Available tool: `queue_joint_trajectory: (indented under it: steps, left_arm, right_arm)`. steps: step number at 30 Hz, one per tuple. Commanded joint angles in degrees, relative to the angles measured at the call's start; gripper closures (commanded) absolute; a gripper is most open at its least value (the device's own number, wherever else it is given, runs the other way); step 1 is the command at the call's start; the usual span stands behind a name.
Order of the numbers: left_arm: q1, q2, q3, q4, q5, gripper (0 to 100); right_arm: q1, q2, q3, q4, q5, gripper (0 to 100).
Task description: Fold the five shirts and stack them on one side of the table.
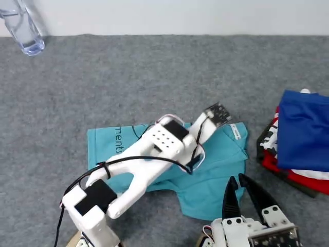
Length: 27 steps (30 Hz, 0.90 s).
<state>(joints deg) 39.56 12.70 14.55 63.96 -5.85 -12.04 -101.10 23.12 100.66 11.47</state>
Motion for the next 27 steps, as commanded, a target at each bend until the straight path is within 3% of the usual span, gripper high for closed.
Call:
queue_joint_trajectory:
  steps: [1,7,13,21,27]
  left_arm:
    - [0.79,0.26,1.19,-2.46,-0.35,92]
    - [7.74,1.93,1.71,3.6,-0.44,93]
    - [13.8,-2.64,5.85,4.13,-0.26,98]
    - [2.9,-12.57,5.93,3.87,-0.09,98]
    - [-0.09,-11.43,6.9,1.85,-0.18,98]
  right_arm:
    - [-4.62,-2.68,-0.26,2.24,-0.09,94.0]
    - [-4.62,-2.68,-0.26,2.24,-0.09,93.9]
    - [-4.62,-2.68,-0.26,2.33,0.0,93.9]
    - [-4.62,-2.68,-0.26,2.33,0.0,93.7]
    - [-4.62,-2.68,-0.26,2.33,0.0,93.7]
